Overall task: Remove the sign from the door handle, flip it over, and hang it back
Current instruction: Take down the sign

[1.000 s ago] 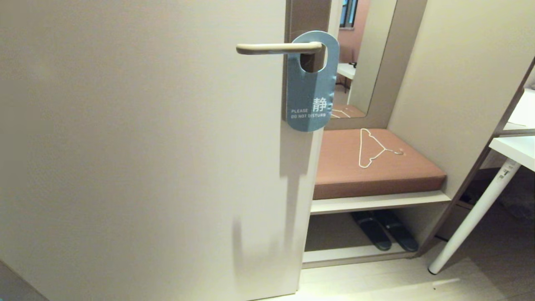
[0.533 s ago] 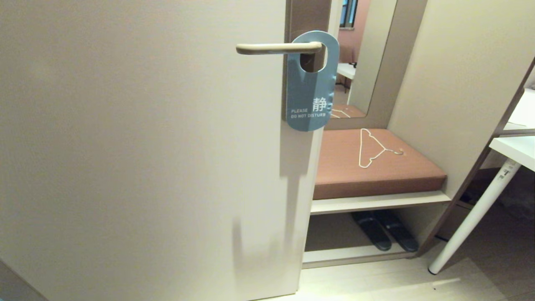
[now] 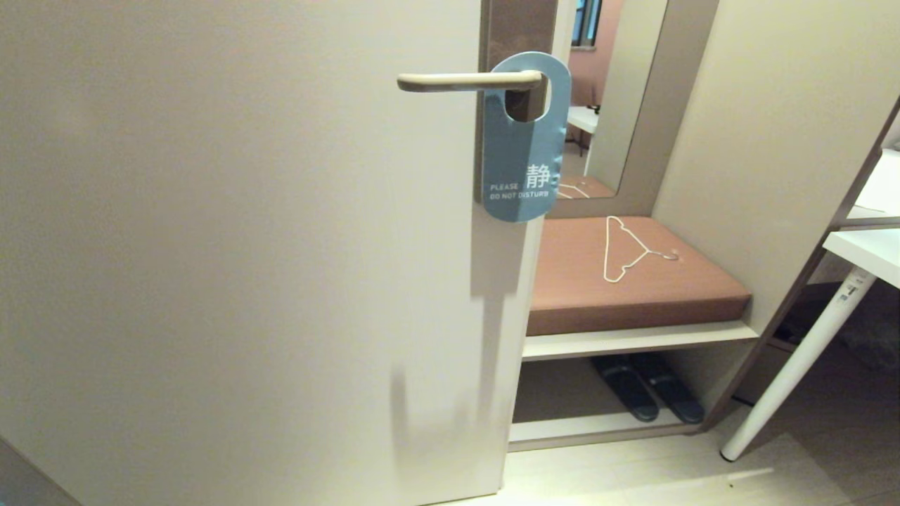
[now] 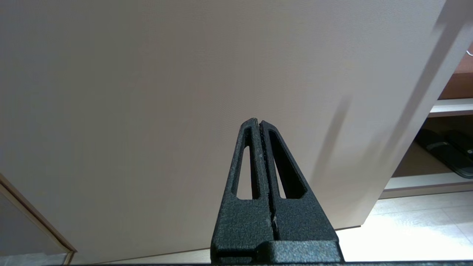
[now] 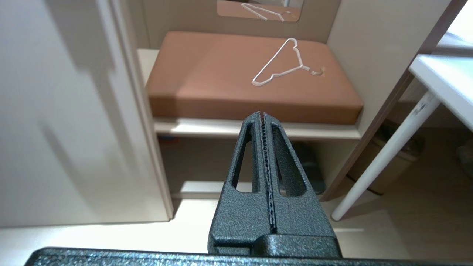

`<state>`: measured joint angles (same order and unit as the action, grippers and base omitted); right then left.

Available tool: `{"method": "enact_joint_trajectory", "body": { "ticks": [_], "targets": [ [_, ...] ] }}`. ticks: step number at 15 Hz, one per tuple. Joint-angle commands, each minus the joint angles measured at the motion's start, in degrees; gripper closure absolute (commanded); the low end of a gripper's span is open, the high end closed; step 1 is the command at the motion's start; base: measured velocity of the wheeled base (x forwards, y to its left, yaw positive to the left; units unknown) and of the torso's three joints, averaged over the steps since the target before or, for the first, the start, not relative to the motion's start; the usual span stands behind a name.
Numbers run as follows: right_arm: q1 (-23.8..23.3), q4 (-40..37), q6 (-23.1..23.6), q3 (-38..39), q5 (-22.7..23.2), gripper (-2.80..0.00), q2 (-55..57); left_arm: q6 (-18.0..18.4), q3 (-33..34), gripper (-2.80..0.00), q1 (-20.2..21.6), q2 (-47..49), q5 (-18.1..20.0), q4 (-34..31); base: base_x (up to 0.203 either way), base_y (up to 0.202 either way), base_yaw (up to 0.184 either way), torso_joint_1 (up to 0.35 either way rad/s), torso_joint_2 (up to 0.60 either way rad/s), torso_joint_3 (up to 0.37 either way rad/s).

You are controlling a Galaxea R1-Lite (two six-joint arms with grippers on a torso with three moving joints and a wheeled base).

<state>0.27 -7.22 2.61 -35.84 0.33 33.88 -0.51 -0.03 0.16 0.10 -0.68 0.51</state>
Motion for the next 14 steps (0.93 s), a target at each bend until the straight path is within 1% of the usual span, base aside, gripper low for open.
{"method": "enact_joint_trajectory", "body": {
  "ticks": [1, 5, 7, 11, 12, 14],
  "targets": [
    [0.0, 1.3, 0.0, -3.6, -0.1, 0.00, 10.2, 0.0, 0.0, 0.00, 0.0, 0.0, 0.0, 0.0, 0.000, 0.000, 0.000, 0.000, 0.00, 0.000],
    [-0.4, 10.4, 0.4, -12.4, -0.5, 0.00, 25.6, 0.0, -0.1, 0.00, 0.0, 0.0, 0.0, 0.0, 0.000, 0.000, 0.000, 0.000, 0.00, 0.000],
    [-0.6, 12.1, 0.5, -16.6, -0.5, 0.00, 31.2, 0.0, -0.1, 0.00, 0.0, 0.0, 0.0, 0.0, 0.000, 0.000, 0.000, 0.000, 0.00, 0.000],
    [-2.4, 12.8, 0.4, -22.2, 0.3, 0.00, 39.6, 0.0, 0.0, 0.00, 0.0, 0.0, 0.0, 0.0, 0.000, 0.000, 0.000, 0.000, 0.00, 0.000],
    [-3.1, 12.8, 0.5, -23.7, 2.0, 0.00, 41.6, 0.0, 0.0, 0.00, 0.0, 0.0, 0.0, 0.0, 0.000, 0.000, 0.000, 0.000, 0.00, 0.000],
    [-4.5, 12.8, 0.6, -25.7, 9.8, 0.00, 43.9, 0.0, 0.0, 0.00, 0.0, 0.0, 0.0, 0.0, 0.000, 0.000, 0.000, 0.000, 0.00, 0.000]
  ]
}}
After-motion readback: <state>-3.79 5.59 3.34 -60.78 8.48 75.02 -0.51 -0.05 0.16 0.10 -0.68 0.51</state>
